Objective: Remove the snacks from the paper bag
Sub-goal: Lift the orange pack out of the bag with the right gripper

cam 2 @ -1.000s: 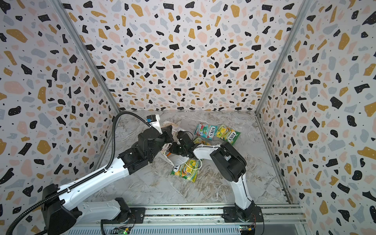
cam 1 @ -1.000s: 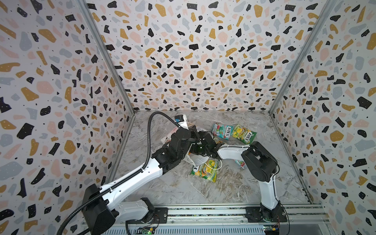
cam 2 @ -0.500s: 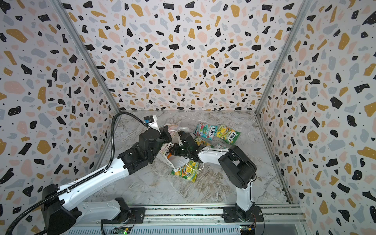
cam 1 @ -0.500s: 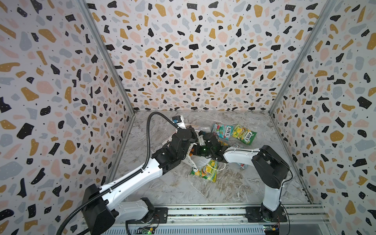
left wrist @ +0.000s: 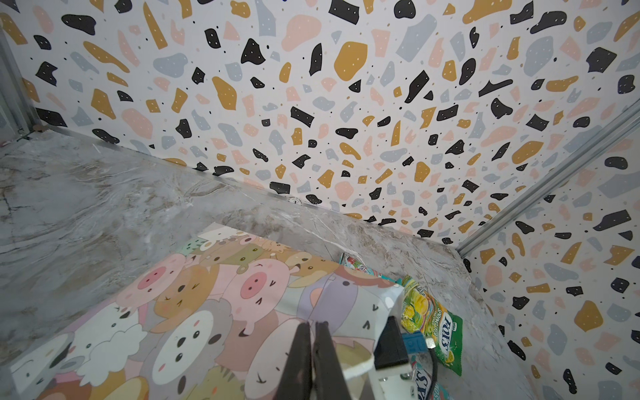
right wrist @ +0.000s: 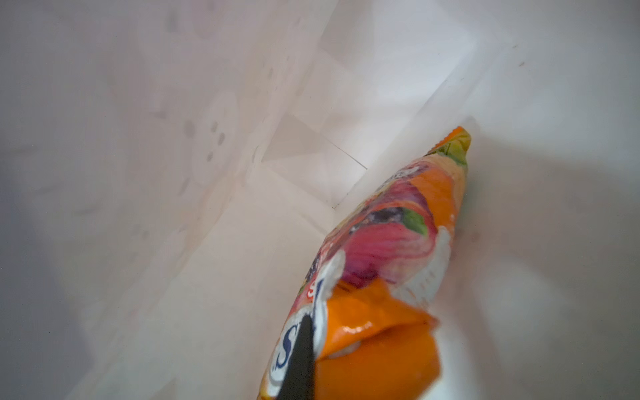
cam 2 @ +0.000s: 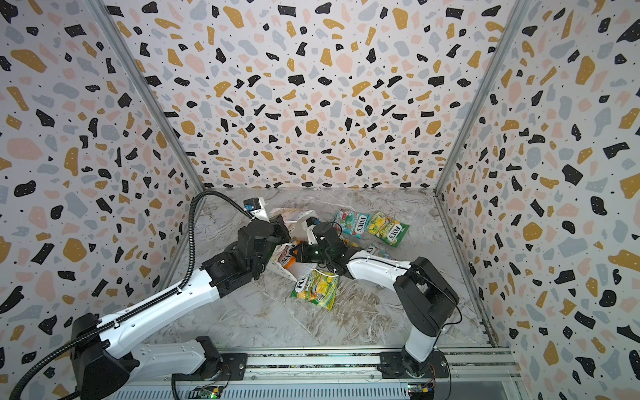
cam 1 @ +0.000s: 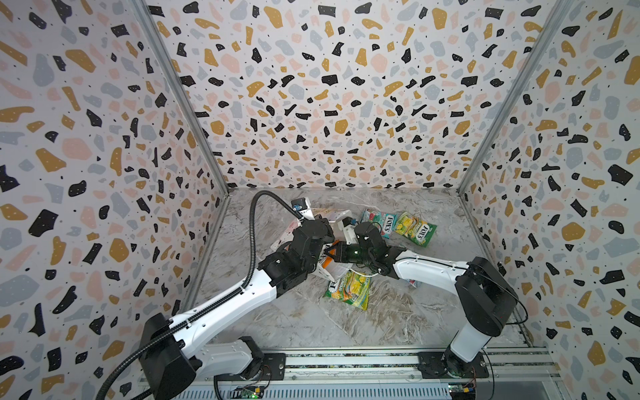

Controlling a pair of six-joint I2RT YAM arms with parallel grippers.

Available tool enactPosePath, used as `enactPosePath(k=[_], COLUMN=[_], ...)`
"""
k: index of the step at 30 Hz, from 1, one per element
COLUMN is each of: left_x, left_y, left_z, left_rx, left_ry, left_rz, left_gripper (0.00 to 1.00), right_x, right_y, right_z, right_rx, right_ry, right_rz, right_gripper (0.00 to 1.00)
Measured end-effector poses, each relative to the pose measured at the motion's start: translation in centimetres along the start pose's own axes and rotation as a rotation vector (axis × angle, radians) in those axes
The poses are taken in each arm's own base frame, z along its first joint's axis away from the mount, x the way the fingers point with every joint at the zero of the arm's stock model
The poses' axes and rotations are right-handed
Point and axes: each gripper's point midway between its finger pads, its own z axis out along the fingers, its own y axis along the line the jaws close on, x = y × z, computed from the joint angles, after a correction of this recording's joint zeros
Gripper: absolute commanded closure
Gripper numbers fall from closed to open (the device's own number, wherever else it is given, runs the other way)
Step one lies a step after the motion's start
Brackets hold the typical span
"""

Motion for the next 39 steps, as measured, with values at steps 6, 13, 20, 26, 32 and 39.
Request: enactPosePath(k=[6, 13, 20, 26, 32, 39], left_x=[0.0, 0.0, 0.0, 0.0, 0.2, 0.5], left_y=[0.2, 0.2, 0.2, 0.2, 0.3, 0.3], left_z=[0.0, 0.0, 0.0, 0.0, 0.0, 0.0], left_rx=[-0.009, -0.012, -0.011, -0.011, -0.012, -0.011], left_ry=[0.000, -0.001, -0.001, 0.000, 0.008, 0.020], left_rz=[0.004, 0.004, 0.008, 0.014, 0.023, 0.031], left_gripper=[1.00, 1.00, 1.00, 1.00, 1.00, 1.00], right_x=[-0.8, -1.3, -1.4, -2.3, -4.0, -5.1], right_y=[2.2, 4.0, 5.1, 5.3, 4.5, 2.9], right_z=[-2.4, -5.0, -7.4, -10.4, -14.0, -18.7], right_rx=[-0.021, -0.041, -0.053, -0.041, -0.003, 0.048], right_ry=[-0.023, -0.038, -0.030, -0.049, -0.093, -0.143], right_rz=[-0.051, -0.109, -0.160, -0.198, -0.211, -0.201], right_gripper=[1.00, 1.00, 1.00, 1.00, 1.00, 1.00])
